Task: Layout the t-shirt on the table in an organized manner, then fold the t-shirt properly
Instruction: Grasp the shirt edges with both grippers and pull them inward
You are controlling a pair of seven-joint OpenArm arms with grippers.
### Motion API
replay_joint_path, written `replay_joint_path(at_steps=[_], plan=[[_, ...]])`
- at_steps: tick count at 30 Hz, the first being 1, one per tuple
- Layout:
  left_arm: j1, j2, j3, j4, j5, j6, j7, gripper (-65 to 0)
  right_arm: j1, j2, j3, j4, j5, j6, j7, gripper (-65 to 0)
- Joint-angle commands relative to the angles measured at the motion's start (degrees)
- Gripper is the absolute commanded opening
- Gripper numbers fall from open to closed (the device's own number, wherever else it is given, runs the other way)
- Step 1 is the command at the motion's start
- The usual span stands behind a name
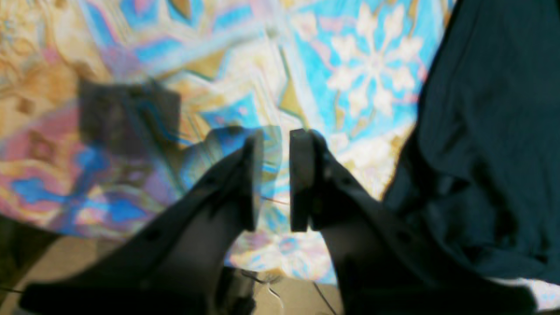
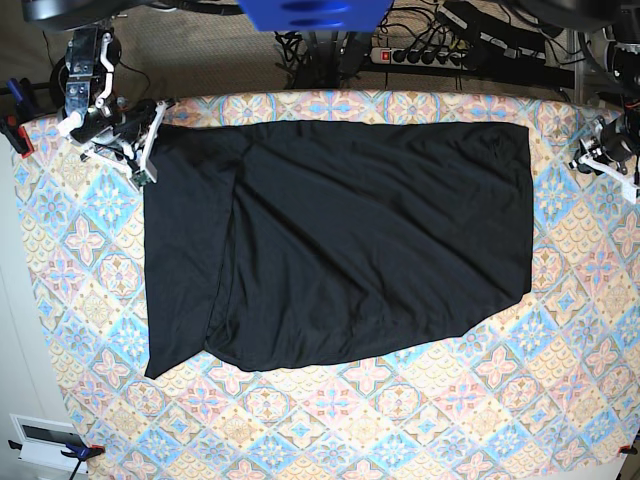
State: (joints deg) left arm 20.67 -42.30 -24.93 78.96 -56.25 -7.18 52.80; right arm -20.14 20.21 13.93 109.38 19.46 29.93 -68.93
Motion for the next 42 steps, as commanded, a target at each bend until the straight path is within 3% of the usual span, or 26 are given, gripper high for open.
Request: replay_joint_path(at_steps=[1,6,10,16,20,24,31,38,42], plan=[[-1.4,-1.6,-2.6,0.7,-0.4,-0.1,-0.5,-51.1,0.3,0.8,0.6,1.3,0.1,0.1,0.4,-56.5],[-5.8,2.9,-11.6,0.7,0.3,-0.1,-0.4,-48.1,0.3,0.8,0.8,1.5,0.0,0.1,0.9,-47.2],[-13.6,5.5,-13.2,0.6,2.2,0.0,0.0,-48.0,0.3,0.8,2.9,1.9,0.0,0.1,3.4,-46.9],[-28.7,13.2,-8.9,-0.4,15.1,0.1,-0.4,-47.7,1.1,0.8,3.5,2.6,0.1,0.1,8.8,-47.3],[-38.6,19.0,-7.8,-7.6,24.6,0.1,-0.4,-47.7,4.9,0.7,3.4,2.6,0.1,0.1,10.7,-47.3],[-44.4,22.0,-7.8,-16.0,28.2,0.1,-2.4,-47.5,8.2,-0.7,3.3,2.6,0.2,0.1,10.7,-47.1],[-48.1,22.9,-7.7,-28.4,28.3,0.2,-7.7,-36.7,11.5,-2.5,3.3,2.5,0.2,0.1,10.7,-47.1],[-48.3,24.2,-6.9,-35.1,28.9,0.1,-12.8,-36.2,13.6,-2.5,-0.2,2.5,0.1,0.2,10.7,-47.1],[-48.1,24.6,4.8,-35.8,27.3,-1.2,-11.7,-39.8,15.3,-2.5,-2.0,2.2,-0.1,0.2,10.7,-47.1]])
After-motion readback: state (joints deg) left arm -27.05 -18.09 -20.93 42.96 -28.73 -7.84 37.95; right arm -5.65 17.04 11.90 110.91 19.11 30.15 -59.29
